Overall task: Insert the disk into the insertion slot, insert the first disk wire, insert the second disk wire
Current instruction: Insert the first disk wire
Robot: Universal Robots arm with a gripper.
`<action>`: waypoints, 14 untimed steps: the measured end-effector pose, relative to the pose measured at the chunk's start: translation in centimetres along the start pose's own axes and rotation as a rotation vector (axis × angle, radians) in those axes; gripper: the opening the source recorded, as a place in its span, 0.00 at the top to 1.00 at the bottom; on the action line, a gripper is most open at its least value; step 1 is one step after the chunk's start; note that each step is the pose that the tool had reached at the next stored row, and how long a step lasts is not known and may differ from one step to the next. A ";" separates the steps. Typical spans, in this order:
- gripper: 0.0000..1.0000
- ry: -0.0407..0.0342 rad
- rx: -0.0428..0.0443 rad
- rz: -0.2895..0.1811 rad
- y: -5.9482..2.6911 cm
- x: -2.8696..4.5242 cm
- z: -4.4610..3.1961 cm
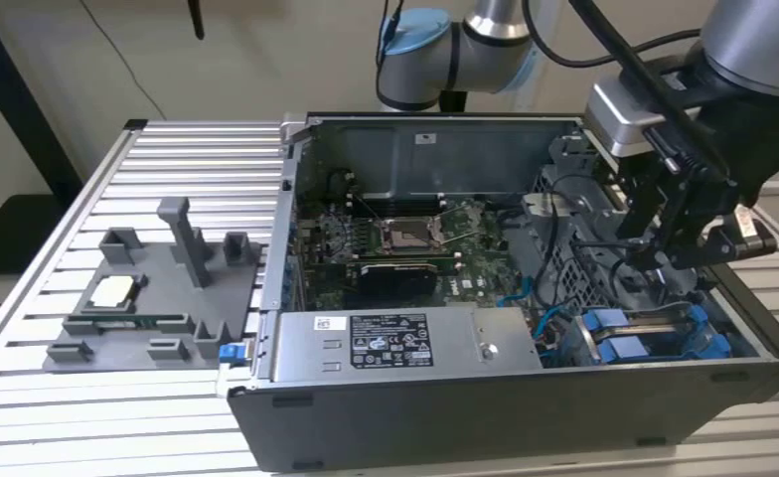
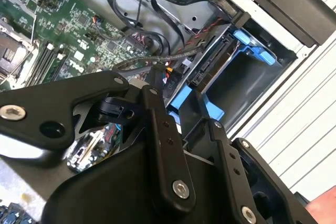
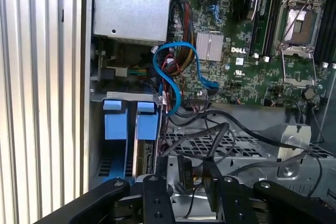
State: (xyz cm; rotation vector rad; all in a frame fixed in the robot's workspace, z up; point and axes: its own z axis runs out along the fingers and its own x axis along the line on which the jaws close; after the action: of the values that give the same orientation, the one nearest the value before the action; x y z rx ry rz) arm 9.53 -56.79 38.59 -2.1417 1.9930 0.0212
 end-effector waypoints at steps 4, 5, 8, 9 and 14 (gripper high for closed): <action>0.60 0.0002 -0.0001 0.000 0.03 0.03 0.20; 0.60 0.0003 -0.0001 0.000 0.04 0.04 0.24; 0.62 0.0002 0.0000 0.000 0.06 0.07 0.43; 0.69 0.0002 0.0000 0.000 0.07 0.08 0.50; 0.78 0.0005 0.0000 0.000 0.09 0.11 0.65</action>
State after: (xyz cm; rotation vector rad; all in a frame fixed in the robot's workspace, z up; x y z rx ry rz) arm 9.54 -56.79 37.92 -2.1420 1.9932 0.0207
